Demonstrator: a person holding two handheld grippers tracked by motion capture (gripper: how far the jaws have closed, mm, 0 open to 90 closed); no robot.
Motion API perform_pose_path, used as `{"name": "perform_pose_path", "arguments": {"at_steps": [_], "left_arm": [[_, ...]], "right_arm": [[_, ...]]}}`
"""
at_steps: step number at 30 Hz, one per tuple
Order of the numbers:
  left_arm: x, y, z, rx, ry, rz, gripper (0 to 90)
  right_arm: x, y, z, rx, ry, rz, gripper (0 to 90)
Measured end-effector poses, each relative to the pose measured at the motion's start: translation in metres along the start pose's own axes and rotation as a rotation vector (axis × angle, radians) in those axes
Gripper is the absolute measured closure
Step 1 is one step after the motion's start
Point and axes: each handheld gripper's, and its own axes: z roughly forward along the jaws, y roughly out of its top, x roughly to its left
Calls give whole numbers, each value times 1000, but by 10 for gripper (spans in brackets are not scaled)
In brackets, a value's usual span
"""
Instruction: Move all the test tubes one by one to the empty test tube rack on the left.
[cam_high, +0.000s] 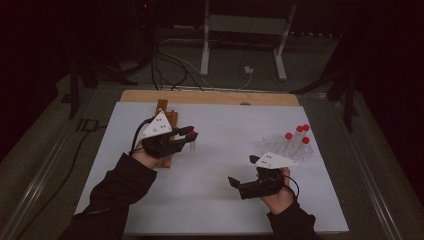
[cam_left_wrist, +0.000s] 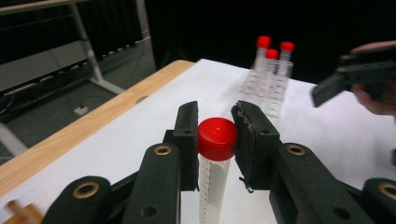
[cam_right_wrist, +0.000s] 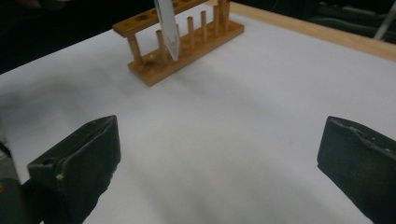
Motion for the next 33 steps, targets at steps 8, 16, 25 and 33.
{"name": "perform_pose_path", "arguments": {"at_steps": [8, 16, 25, 33], "left_arm": [[24, 4, -5, 4, 77, -21, 725], [44, 9, -6, -8, 129, -42, 725], [67, 16, -13, -27, 203, -69, 725], [89, 14, -19, -30, 294, -99, 725]], "right_arm": [[-4, 1, -5, -33, -16, 12, 0], [-4, 0, -5, -35, -12, 15, 0], [-5, 0, -5, -35, 0, 18, 0], [-5, -1, -4, -29, 9, 20, 0]]}}
